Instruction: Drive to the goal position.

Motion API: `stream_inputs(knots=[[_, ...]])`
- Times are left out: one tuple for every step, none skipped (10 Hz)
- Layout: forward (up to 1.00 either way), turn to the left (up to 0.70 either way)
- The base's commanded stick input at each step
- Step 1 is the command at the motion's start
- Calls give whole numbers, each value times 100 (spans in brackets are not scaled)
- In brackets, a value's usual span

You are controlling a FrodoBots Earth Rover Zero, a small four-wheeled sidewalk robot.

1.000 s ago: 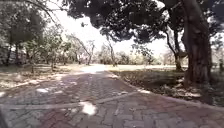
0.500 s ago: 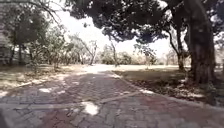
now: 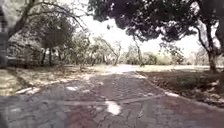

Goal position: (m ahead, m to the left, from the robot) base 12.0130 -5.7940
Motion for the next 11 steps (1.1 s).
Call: stream_inputs(knots=[[0, 70], [0, 70], [0, 44], [0, 16], [0, 0], [0, 0], [0, 0], [0, 0], [0, 0], [0, 0], [61, 0]])
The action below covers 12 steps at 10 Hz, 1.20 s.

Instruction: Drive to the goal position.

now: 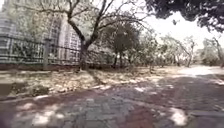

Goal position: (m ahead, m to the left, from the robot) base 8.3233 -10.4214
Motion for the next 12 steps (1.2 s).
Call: stream_inputs(knots=[[67, 0], [70, 0], [70, 0], [70, -35], [70, -35], [70, -35], [70, -35], [70, -35], [70, -35], [70, -35], [70, -35], [70, 0]])
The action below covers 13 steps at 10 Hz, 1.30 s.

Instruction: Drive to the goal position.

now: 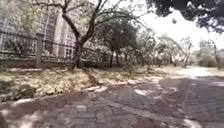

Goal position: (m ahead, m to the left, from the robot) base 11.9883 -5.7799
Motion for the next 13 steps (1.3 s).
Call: stream_inputs(knots=[[70, 0], [70, 0], [70, 0], [70, 0], [70, 0], [70, 0], [70, 0], [70, 0], [70, 0], [70, 0], [70, 0], [70, 0], [70, 0]])
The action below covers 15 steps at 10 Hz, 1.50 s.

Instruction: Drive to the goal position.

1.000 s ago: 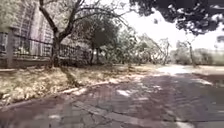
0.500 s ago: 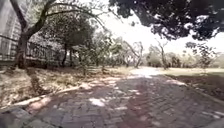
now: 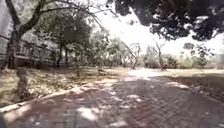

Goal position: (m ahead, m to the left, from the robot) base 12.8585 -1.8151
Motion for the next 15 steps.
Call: stream_inputs(knots=[[70, 0], [70, 0], [70, 0], [70, 0], [70, 0], [70, -35], [70, -35], [70, -20], [70, -3], [70, 0], [70, 0], [70, 0], [70, 0], [70, 0], [70, 0]])
